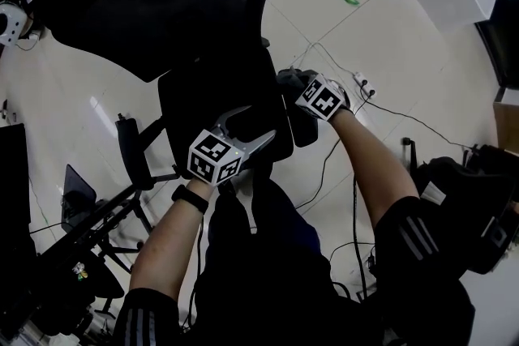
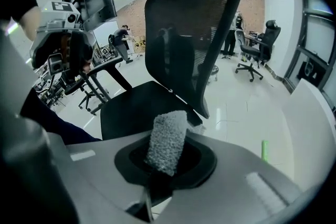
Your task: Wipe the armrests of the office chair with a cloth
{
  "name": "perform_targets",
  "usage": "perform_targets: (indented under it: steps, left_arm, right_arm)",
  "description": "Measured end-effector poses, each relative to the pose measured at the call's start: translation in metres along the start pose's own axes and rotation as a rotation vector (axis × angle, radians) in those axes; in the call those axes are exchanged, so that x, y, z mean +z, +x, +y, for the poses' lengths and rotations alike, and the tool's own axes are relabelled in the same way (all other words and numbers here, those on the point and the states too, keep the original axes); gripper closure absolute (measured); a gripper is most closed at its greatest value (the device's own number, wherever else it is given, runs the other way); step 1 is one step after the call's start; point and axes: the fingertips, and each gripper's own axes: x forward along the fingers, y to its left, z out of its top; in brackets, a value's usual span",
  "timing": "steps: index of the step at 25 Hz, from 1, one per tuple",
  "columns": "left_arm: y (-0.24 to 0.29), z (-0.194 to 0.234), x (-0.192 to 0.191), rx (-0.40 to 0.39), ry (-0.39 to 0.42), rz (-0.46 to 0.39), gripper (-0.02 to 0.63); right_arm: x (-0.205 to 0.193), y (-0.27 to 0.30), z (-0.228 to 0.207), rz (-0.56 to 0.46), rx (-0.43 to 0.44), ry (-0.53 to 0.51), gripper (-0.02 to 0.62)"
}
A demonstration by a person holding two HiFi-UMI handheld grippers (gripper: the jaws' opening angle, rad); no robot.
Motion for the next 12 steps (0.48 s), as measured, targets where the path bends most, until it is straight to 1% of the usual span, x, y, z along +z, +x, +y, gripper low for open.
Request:
perform_targets:
  steps: [2, 6, 12]
  left_arm:
    - [0.001, -0.002, -0.005, -0.008, 0.000, 0.008, 0.273]
    - [0.003, -0.008, -0.012, -0.028, 0.007, 0.021, 0.273]
    - [0.005, -0.024, -0.022, -0.061, 0.004, 0.030, 0.273]
  right_arm:
    - [-0.006, 0.000, 0.002, 0.006, 0.008, -0.015, 0.557]
    - [-0.013, -0.004, 0.008, 0.020, 0.019, -0.007, 0.557]
    - [-0.036, -0.015, 0.029, 0.029, 0.017, -0.001, 0.557]
